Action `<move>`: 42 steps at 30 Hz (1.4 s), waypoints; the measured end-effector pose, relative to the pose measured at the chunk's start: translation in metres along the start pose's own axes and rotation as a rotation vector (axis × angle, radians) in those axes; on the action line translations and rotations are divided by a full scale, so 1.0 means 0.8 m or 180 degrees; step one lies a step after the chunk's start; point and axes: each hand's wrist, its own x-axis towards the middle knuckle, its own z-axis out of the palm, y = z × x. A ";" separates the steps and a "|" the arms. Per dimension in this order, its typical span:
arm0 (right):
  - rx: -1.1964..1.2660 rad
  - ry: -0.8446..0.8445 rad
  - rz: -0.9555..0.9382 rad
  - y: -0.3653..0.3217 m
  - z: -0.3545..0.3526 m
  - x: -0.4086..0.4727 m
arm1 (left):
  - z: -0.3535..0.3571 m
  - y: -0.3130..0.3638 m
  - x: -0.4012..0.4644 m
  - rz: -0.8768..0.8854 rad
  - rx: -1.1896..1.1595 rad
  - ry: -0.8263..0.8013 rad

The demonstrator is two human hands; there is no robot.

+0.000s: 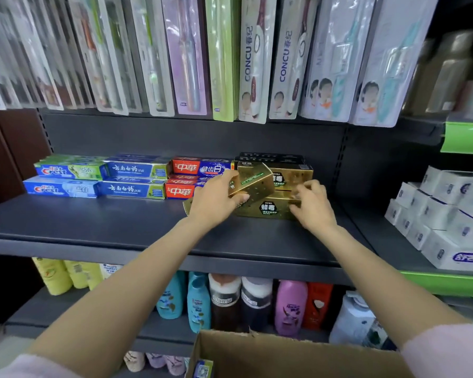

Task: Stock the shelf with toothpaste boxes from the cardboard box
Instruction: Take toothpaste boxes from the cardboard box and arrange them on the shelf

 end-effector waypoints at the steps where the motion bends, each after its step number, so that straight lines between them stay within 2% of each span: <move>1: 0.0409 -0.0084 -0.0072 -0.005 -0.007 0.002 | 0.000 0.001 0.005 0.0048 0.0023 -0.0084; 4: 0.2279 -0.0679 -0.0080 -0.021 -0.031 0.004 | -0.002 0.007 0.020 0.0304 0.0123 -0.0409; 5: 0.2612 -0.0808 -0.0052 -0.023 -0.035 0.004 | -0.003 0.010 0.024 0.0397 0.0111 -0.0524; 7: 0.2789 -0.0725 0.0017 -0.021 -0.035 0.007 | -0.006 0.015 0.031 0.0517 0.0079 -0.0611; 11: 0.3128 -0.0445 0.0453 -0.011 -0.032 0.013 | -0.018 0.006 0.039 0.0338 0.0234 -0.0291; 15: 0.3410 -0.0207 0.0546 -0.001 -0.034 0.020 | -0.013 -0.010 0.042 -0.0194 -0.0500 -0.0204; 19: 0.3010 0.0044 0.0535 0.001 -0.030 0.032 | -0.005 -0.005 0.047 -0.0286 -0.0973 -0.0057; 22: 0.2067 0.0441 0.0663 -0.005 -0.027 0.036 | 0.006 0.002 0.055 -0.0401 -0.1097 0.0064; 25: 0.1421 0.0537 0.0502 -0.012 -0.019 0.029 | 0.025 0.004 0.055 -0.0514 -0.0872 0.0002; 34: 0.0782 0.0377 0.0261 -0.010 -0.023 0.021 | 0.032 0.000 0.050 -0.0496 -0.0715 -0.0115; 37: 0.0645 0.0504 0.0018 -0.015 -0.033 0.007 | 0.034 0.010 0.034 -0.0499 -0.0189 0.0271; 40: 0.0663 0.0491 -0.0104 -0.022 -0.039 -0.016 | 0.034 0.027 0.011 -0.0146 0.0205 0.0809; 42: 0.0878 0.0356 -0.0081 -0.023 -0.044 -0.035 | 0.038 0.039 -0.005 0.0122 -0.0033 0.0658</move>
